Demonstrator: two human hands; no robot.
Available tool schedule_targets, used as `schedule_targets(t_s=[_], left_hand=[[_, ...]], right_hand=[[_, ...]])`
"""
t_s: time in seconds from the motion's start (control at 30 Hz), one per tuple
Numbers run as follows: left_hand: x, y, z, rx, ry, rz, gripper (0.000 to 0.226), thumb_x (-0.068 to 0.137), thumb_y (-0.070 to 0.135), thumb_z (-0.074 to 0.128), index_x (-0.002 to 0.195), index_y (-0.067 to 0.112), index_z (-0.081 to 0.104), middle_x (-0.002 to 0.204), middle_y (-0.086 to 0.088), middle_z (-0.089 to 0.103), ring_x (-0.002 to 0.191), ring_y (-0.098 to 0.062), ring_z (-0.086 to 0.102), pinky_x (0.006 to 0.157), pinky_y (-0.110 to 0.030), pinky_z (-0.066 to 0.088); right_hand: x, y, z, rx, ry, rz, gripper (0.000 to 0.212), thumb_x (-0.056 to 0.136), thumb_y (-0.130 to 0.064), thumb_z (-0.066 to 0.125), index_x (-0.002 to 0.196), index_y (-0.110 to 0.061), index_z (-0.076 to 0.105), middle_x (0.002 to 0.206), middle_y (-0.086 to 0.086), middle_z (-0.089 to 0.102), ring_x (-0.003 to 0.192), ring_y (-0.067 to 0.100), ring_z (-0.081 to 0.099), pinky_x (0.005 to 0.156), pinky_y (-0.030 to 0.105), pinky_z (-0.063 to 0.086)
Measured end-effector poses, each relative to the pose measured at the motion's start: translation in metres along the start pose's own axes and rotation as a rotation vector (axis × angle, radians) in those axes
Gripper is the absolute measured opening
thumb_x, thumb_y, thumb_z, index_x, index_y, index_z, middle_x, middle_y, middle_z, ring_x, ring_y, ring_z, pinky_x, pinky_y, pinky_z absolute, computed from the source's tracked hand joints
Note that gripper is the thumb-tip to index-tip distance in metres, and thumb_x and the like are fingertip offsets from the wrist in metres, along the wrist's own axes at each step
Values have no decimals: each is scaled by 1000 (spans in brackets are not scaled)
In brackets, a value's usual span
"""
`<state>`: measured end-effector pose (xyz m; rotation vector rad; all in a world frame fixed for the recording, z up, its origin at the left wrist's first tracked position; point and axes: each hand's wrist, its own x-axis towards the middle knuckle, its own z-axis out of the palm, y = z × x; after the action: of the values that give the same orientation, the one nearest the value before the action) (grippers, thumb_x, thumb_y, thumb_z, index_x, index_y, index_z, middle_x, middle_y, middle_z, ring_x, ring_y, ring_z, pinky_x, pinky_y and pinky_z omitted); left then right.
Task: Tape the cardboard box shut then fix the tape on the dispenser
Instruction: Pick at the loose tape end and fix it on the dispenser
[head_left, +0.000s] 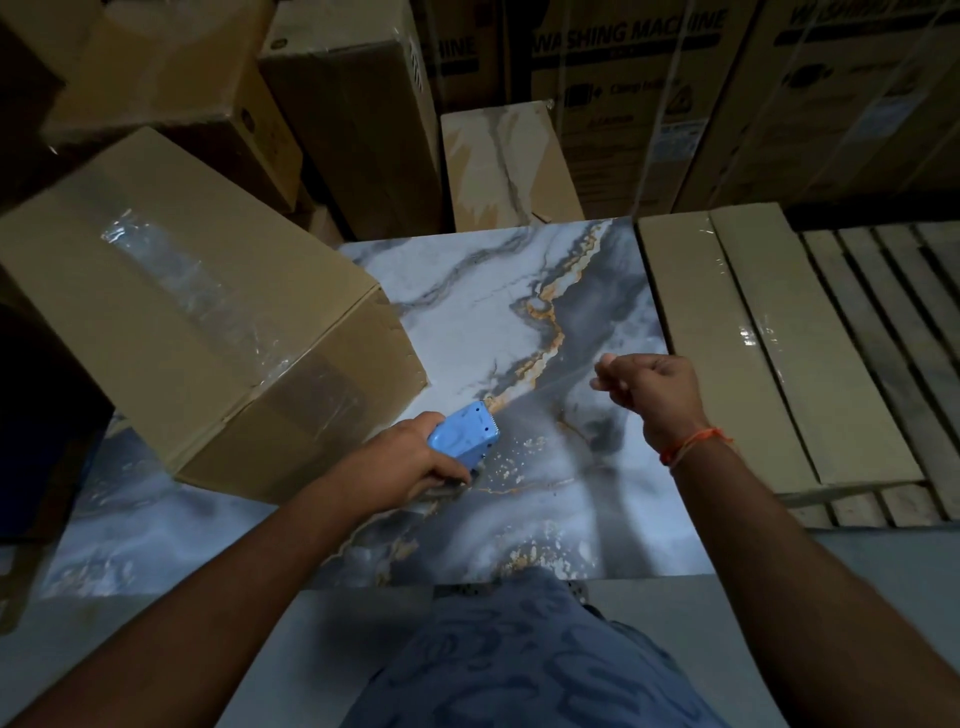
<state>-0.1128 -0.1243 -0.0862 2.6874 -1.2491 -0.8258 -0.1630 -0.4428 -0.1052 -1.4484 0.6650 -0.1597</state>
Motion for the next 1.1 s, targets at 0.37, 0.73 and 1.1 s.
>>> schedule_targets(t_s=[0.37, 0.73, 1.1], left_hand=[[26, 25, -8, 116, -51, 46, 26, 97, 47, 59, 121, 52, 67, 144, -6, 40, 118, -28, 52, 85, -25, 36], [47, 45, -9, 251, -145, 66, 34, 98, 51, 55, 131, 61, 55, 145, -6, 41, 121, -30, 52, 95, -36, 48], [92, 82, -9, 246, -177, 21, 39, 104, 44, 42, 140, 58, 49, 143, -12, 43, 124, -33, 51, 101, -40, 43]], right_hand=[[13, 5, -33, 52, 99, 48, 18, 86, -10, 73, 69, -6, 77, 57, 3, 73, 52, 9, 67, 58, 21, 53], [35, -12, -69, 14, 26, -13, 23, 92, -7, 68, 70, -5, 71, 46, -3, 66, 59, 18, 68, 54, 17, 49], [45, -13, -90, -108, -16, -190, 22, 88, -18, 74, 66, -15, 75, 58, 2, 69, 73, 30, 71, 76, 38, 53]])
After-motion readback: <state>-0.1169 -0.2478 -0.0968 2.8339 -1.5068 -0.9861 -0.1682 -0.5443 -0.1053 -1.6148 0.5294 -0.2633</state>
